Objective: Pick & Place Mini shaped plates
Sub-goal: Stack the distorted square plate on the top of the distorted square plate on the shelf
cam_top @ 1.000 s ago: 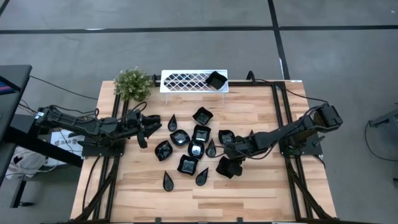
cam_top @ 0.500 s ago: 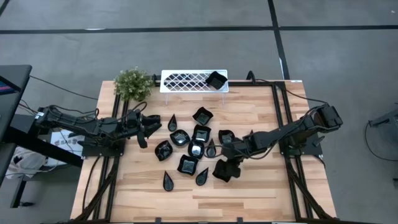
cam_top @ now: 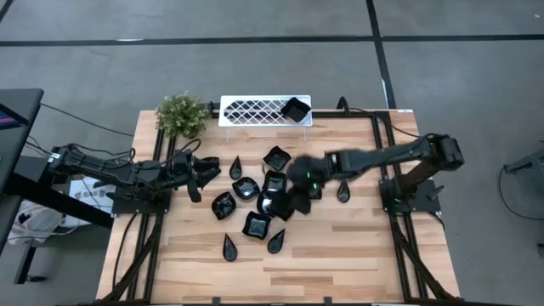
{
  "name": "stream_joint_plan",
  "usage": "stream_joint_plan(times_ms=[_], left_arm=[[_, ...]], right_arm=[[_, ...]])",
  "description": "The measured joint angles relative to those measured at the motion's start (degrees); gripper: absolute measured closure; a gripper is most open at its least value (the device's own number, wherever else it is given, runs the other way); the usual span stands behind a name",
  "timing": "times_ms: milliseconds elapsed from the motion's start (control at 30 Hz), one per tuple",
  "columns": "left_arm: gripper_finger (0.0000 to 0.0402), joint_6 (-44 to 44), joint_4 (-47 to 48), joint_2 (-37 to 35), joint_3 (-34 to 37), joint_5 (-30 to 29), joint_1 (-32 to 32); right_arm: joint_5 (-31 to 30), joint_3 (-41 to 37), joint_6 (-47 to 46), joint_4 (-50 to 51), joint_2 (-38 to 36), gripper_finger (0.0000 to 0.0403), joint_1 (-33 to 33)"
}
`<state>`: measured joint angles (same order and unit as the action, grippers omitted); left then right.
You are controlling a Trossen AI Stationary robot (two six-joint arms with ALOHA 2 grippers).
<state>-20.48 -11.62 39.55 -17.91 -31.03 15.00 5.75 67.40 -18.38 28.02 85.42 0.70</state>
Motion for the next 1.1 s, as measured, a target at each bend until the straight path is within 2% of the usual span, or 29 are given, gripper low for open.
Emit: stream_joint_plan(times_ms=[233,333,533,633,767,900,1100], left_arm=[[0.0247,0.01,-0.04,0.0,0.0,-0.98,0.0],[0.0247,-0.12,-0.15,0.0,0.0,-2.95,0.0],[0.0247,-4.73,-0.28,0.0,0.0,-8.52,0.0],[0.0247,-5.98,-0.31,0.0,0.0,-10.56,0.0],[0.0247,-6.86,-0.39,-0.01,0.0,-12.88,0.0],[0.0247,-6.93,-0.42,-0.01,0.0,-14.28,0.0],[0.0247,-7.71,-0.79,0.0,0.0,-14.84,0.0]], right_arm=[[-4.55,14.26,12.95,4.6,-0.08,0.0403,-12.07],[-4.53,18.81,17.9,5.01,-0.08,0.0403,-18.52],[-4.02,21.73,21.88,3.9,-0.05,0.0403,-32.07],[0.59,21.73,23.15,4.31,0.3,0.0403,-38.97],[10.39,21.63,24.82,5.47,2.61,0.0403,-46.71],[19.38,21.75,25.14,6.82,6.25,0.0403,-51.63],[21.24,26.36,32.1,14.7,11.2,0.0403,-53.65]])
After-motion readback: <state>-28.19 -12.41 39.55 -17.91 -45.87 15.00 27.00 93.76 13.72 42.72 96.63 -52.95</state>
